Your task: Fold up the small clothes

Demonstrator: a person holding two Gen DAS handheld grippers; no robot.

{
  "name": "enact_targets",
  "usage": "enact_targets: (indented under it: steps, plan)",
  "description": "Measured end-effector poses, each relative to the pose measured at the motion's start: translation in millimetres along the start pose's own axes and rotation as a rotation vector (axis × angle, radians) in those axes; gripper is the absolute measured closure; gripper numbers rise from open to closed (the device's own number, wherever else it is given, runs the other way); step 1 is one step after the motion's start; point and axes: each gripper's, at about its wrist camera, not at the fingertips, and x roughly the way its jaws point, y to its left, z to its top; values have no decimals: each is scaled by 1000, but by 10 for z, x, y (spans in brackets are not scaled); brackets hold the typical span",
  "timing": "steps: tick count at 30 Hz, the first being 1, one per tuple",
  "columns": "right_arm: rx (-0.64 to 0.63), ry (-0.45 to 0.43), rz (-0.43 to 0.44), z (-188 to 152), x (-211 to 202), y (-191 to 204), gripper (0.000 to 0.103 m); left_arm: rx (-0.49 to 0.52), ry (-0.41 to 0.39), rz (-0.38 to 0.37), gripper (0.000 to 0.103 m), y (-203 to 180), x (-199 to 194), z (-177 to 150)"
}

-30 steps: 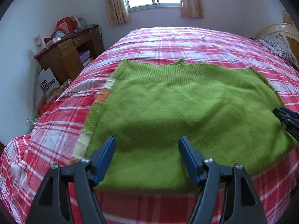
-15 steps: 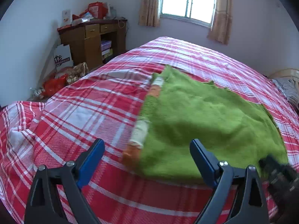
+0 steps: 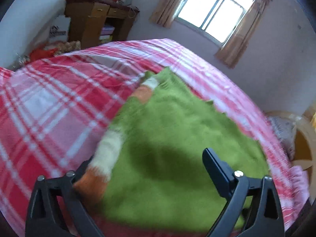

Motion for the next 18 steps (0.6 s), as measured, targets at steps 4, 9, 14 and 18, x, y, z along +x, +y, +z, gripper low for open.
enact_targets:
  steps: [4,9,14,18]
  plan:
    - [14,-5,16,-8,10,-8,65,-62,-19,-11,30,47,61,68]
    - [10,14,5,76,13,57,65,-93,-28,-24,55,189,9,-2]
    - [21,-42,108,294,-45,274,66,-94,-35,12,51,122,28,19]
    - [0,4,149,256,177,433,65,-55,-35,40,66,44,45,39]
